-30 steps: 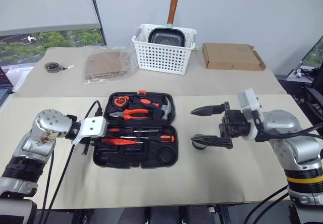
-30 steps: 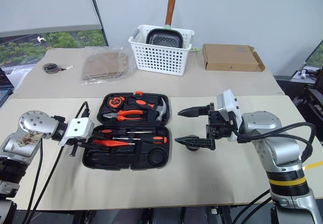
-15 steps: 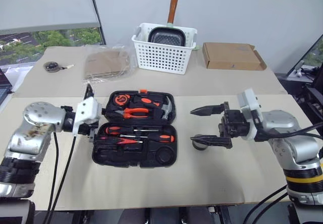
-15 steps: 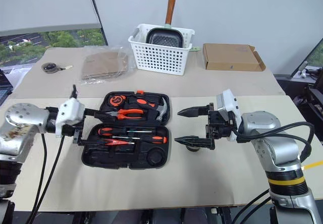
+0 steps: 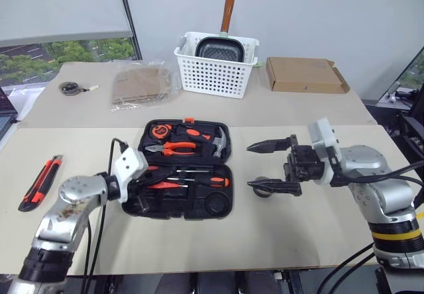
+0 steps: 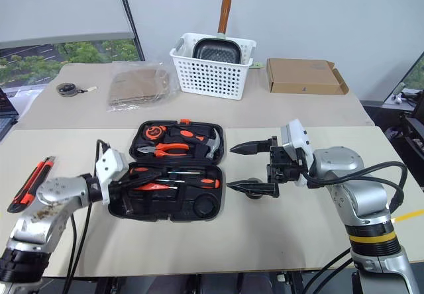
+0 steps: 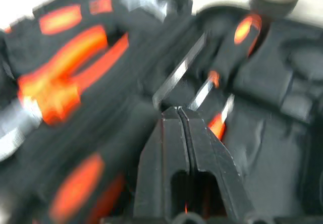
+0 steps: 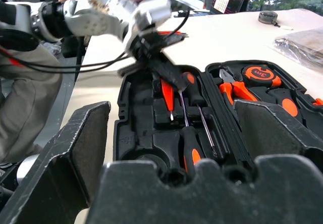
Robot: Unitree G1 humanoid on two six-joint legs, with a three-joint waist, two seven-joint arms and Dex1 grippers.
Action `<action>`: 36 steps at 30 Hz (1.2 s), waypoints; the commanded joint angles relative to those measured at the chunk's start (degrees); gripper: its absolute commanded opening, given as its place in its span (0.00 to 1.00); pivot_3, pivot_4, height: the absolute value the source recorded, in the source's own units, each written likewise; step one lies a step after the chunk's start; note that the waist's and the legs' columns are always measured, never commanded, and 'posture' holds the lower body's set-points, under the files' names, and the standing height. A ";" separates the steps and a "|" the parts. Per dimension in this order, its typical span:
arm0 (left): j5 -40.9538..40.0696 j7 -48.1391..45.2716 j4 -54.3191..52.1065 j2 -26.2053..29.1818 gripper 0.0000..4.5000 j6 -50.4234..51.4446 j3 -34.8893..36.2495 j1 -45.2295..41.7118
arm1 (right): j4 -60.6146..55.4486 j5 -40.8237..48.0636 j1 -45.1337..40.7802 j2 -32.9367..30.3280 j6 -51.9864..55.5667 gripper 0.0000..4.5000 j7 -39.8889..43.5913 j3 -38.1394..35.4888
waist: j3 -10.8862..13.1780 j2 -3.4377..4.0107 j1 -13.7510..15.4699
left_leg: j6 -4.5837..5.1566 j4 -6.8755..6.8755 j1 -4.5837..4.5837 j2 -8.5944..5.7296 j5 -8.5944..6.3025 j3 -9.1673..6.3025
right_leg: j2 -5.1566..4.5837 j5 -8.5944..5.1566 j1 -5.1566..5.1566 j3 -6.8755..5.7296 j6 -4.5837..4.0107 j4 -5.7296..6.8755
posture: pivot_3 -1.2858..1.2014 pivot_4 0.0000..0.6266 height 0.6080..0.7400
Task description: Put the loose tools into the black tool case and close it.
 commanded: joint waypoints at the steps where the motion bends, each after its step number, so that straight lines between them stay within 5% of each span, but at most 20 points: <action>1: 4.42 1.70 -0.06 0.09 0.01 -2.16 -3.06 2.45 | -0.73 0.37 -0.76 -0.34 -1.07 1.00 0.30 -0.92 | -0.02 0.03 0.04 | -0.06 0.00 0.01 0.00 -0.03 -0.01 | -0.01 0.00 0.00 0.00 0.00 -0.01 | 0.52 0.24 0.70; 8: 4.99 5.54 2.69 -1.47 0.01 -3.36 -1.77 2.96 | -0.37 0.42 -1.47 -0.39 -0.92 1.00 0.89 -0.60 | -0.24 0.40 0.01 | -0.31 -0.01 0.31 0.01 -0.19 0.00 | -0.08 0.00 0.13 0.01 0.00 0.01 | 0.52 0.24 0.70; 15: -7.82 10.36 -4.93 -4.77 0.01 1.08 13.24 3.60 | 1.15 0.18 -2.84 0.53 -1.43 1.00 2.01 0.44 | -0.14 0.24 -0.45 | -0.31 -0.01 0.23 0.17 -0.18 0.04 | -0.07 0.04 0.04 -0.09 -0.01 0.07 | 0.52 0.24 0.70; 18: -13.21 15.60 -6.65 -5.58 0.15 4.67 22.77 3.77 | 2.72 -0.15 -4.25 1.61 -1.95 1.00 3.04 1.55 | -0.14 0.23 -0.61 | -0.30 -0.01 0.19 0.21 -0.16 0.03 | -0.04 0.05 0.05 -0.18 -0.02 0.03 | 0.52 0.24 0.70; 21: -16.34 20.51 -6.20 -5.62 0.39 8.08 30.82 4.33 | 3.94 0.05 -6.14 3.17 -2.08 1.00 3.73 2.69 | -0.14 0.22 -0.97 | 0.06 -0.02 0.17 0.20 0.02 0.03 | -0.05 0.05 0.09 -0.18 -0.02 -0.06 | 0.52 0.24 0.70; 29: -11.36 17.13 7.58 0.95 0.99 4.88 37.84 10.63 | 7.90 0.21 -11.53 8.55 -2.45 1.00 5.02 4.14 | -0.13 0.21 -1.42 | -0.20 -0.03 0.14 0.14 -0.15 0.03 | -0.05 0.04 0.04 -0.26 -0.03 -0.05 | 0.52 0.24 0.70; 36: -5.73 16.25 27.58 5.91 0.99 -3.87 36.66 7.51 | 9.14 -1.16 -12.31 10.23 -3.45 1.00 5.39 4.65 | -0.16 0.14 -0.97 | -0.42 -0.04 0.02 0.14 -0.26 0.02 | -0.14 0.03 -0.35 -0.34 -0.06 -0.08 | 0.52 0.24 0.70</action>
